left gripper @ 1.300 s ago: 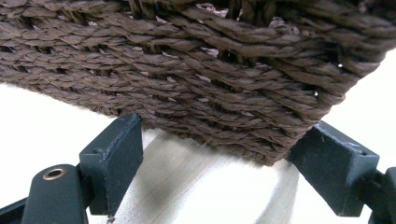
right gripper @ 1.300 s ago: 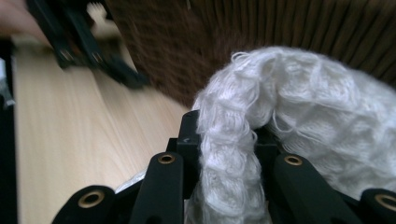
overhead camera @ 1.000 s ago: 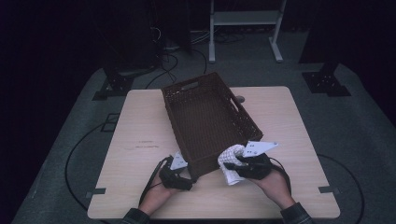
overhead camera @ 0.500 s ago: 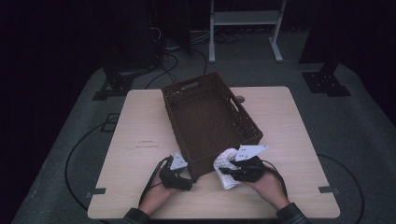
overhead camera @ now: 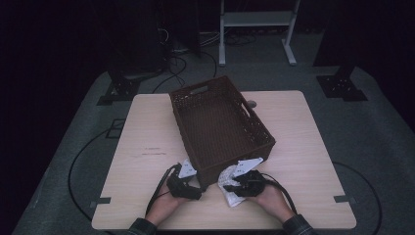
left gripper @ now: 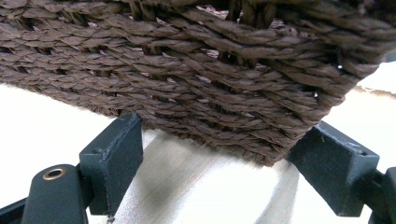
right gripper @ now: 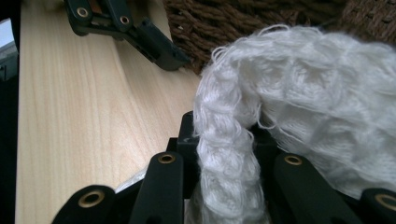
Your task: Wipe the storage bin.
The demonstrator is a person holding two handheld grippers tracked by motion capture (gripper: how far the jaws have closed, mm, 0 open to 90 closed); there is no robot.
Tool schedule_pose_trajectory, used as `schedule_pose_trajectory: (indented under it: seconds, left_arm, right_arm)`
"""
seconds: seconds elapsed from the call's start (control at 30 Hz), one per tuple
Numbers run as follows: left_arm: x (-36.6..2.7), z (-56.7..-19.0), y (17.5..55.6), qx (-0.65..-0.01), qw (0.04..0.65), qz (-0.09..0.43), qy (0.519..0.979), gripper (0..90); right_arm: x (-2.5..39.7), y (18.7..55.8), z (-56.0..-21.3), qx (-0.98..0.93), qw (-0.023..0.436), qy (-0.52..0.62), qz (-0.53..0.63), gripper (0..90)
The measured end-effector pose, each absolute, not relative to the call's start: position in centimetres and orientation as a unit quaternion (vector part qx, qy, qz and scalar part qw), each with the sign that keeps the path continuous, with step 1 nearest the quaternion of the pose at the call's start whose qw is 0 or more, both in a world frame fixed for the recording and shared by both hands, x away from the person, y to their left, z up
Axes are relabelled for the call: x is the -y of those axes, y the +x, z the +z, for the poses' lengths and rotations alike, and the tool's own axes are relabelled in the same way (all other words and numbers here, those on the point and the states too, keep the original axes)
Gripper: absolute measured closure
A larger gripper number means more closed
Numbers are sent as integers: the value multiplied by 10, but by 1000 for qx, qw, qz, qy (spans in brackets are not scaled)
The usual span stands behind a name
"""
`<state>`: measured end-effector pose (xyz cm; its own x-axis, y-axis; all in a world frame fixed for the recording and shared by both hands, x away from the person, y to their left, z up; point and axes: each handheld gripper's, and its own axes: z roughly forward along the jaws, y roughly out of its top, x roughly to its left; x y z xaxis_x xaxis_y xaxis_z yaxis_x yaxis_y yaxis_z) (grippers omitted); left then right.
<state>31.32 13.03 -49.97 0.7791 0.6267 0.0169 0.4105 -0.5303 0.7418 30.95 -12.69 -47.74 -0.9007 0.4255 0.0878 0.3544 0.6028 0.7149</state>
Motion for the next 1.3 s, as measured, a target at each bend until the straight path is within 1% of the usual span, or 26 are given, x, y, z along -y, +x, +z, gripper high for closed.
schedule_pose_trajectory:
  seconds: [0.1,0.27,0.43,0.6,0.7,0.93,1.1,1.3]
  left_arm:
    - [-130,-500,313,-300,380,142,863,176]
    - [-130,-500,313,-300,380,142,863,176]
    - [-131,-499,313,-298,378,142,865,176]
    - [-131,-499,313,-298,378,142,865,176]
    - [-130,-500,313,-300,380,142,864,176]
    - [-131,-499,314,-298,378,142,865,176]
    - [-131,-499,314,-298,378,142,865,176]
    - [-130,-500,313,-300,380,142,863,176]
  right_arm:
    - [128,307,-470,-889,50,213,401,722]
    - [128,302,-447,-874,54,203,438,722]
    - [125,299,-437,-870,56,190,452,722]
    - [119,294,-419,-857,60,171,482,722]
    - [116,293,-417,-857,58,168,483,722]
    - [107,296,-432,-867,45,167,468,722]
    - [101,300,-452,-882,32,172,438,723]
    - [97,303,-470,-893,29,178,411,724]
